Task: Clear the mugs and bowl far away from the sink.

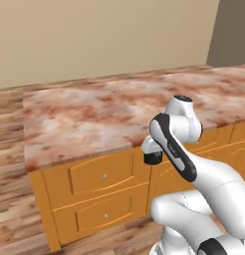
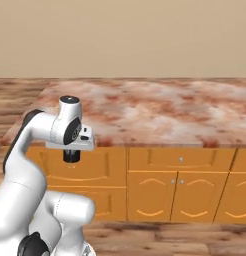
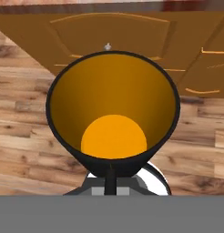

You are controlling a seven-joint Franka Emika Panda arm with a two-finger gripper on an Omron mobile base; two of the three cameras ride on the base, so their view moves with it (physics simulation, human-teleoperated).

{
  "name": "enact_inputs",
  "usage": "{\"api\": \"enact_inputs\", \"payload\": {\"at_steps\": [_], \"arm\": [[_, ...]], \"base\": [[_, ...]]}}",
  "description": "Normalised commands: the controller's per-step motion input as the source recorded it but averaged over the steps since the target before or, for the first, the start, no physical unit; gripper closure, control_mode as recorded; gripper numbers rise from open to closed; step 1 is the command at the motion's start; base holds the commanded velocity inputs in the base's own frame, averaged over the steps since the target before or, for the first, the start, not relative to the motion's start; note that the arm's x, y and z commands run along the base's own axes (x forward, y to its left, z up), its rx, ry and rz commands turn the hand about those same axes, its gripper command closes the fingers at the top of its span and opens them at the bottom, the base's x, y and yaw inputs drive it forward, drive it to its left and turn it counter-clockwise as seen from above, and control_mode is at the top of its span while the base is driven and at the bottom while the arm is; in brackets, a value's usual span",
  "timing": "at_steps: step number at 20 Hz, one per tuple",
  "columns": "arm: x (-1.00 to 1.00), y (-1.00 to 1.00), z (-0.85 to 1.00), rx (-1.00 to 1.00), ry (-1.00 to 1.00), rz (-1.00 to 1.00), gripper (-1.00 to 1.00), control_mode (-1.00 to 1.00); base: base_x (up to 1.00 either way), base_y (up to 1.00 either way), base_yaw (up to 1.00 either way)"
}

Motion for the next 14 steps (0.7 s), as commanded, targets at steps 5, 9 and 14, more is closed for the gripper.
{"api": "enact_inputs", "payload": {"at_steps": [5, 9, 14], "arm": [[0.0, 0.0, 0.0, 0.0, 0.0, 0.0, 1.0, 1.0], [0.0, 0.0, 0.0, 0.0, 0.0, 0.0, 1.0, 1.0], [0.0, 0.0, 0.0, 0.0, 0.0, 0.0, 1.0, 1.0]], "base": [[0.5, -1.0, 0.16], [0.75, -0.99, 0.13], [0.7, -0.83, 0.15]]}}
